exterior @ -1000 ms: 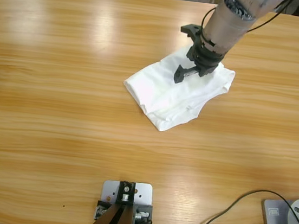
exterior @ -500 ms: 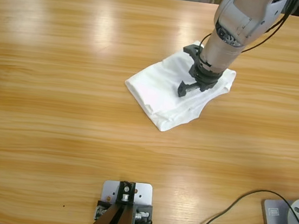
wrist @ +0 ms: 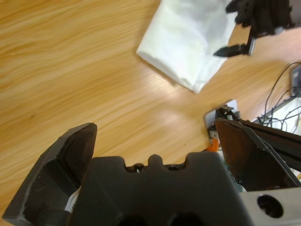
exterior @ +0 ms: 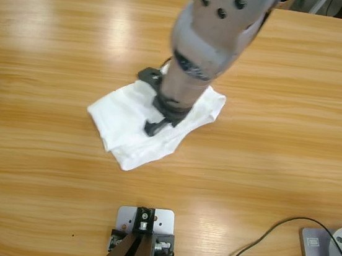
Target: Fold clothes
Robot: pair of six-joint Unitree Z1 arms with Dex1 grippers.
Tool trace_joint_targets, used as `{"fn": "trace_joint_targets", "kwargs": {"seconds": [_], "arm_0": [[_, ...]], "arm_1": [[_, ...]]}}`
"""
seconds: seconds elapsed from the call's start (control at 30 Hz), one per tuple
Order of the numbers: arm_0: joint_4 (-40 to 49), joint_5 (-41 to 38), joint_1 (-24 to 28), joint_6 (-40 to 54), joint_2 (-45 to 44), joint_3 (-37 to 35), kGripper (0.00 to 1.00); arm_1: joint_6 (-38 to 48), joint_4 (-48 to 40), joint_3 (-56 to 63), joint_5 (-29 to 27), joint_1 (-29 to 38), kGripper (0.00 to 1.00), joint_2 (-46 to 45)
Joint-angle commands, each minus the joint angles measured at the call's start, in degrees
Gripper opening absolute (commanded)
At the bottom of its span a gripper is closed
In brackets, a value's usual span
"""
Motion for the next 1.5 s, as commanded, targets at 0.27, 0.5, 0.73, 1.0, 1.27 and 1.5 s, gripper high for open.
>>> {"fn": "trace_joint_targets", "kwargs": {"seconds": [0.27,0.5,0.73,1.0,1.27,1.5], "arm_0": [[-6.33,-1.44,-16.12,0.41,10.37,0.32,0.977],[-6.99,1.25,-26.14,0.43,36.49,-19.12,0.971],[-4.43,13.45,-31.49,0.23,50.69,-31.09,0.965],[-3.34,18.41,-32.14,0.25,56.39,-36.23,0.964],[-3.32,18.51,-37.03,0.25,60.15,-39.5,0.964],[-3.09,21.38,-37.04,0.14,63.1,-39.43,0.954]], "arm_1": [[0.25,14.86,-2.68,-5.93,-24.31,1.0,-19.91],[0.19,22.13,-2.73,-5.96,-32.57,1.0,-25.32],[-0.28,24.23,-2.66,-3.48,-32.48,1.0,-27.24],[-2.34,25.21,-2.38,-2.99,-32.48,1.0,-27.22],[-3.2,25.46,-2.41,-2.81,-32.48,1.0,-26.6],[-3.55,26.14,-2.62,-2.32,-32.48,1.0,-27.11]]}}
